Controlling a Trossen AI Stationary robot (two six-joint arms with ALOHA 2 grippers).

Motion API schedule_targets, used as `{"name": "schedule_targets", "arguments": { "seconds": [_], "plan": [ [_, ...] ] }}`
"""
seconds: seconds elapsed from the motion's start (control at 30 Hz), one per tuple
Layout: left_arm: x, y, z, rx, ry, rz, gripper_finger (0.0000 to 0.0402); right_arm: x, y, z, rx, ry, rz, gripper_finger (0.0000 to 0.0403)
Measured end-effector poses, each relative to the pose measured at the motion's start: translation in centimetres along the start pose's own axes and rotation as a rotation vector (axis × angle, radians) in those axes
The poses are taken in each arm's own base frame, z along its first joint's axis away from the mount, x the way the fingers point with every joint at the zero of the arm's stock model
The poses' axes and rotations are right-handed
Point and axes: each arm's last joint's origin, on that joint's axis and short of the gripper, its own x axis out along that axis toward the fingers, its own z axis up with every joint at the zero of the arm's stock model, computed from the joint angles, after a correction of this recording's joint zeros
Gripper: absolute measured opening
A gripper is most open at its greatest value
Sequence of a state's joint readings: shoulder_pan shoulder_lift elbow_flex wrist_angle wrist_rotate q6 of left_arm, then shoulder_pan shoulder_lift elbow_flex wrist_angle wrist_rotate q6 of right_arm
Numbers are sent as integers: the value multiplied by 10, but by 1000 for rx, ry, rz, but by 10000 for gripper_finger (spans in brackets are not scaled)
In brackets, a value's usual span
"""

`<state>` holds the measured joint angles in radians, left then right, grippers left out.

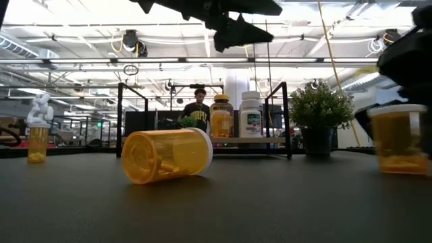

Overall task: Pick and place medicine bottles onto shelf by color
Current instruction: Put the orange pill bottle on the shelf

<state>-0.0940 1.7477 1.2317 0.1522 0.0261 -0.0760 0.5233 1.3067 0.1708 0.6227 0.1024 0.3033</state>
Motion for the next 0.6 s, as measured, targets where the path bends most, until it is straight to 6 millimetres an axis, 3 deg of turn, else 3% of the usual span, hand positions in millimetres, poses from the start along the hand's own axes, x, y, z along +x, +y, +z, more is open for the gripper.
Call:
{"name": "schedule_targets", "arguments": {
  "seconds": [0.23,0.43,0.6],
  "plan": [
    [-30,36,28,-120,-86,-31,301,12,-17,53,68,-115,-168,161],
    [-36,56,21,-129,18,-217,301,16,-49,118,151,-108,-388,164],
    [-43,66,19,-39,45,-189,301,15,-66,169,195,-114,-453,164]
  ]
}}
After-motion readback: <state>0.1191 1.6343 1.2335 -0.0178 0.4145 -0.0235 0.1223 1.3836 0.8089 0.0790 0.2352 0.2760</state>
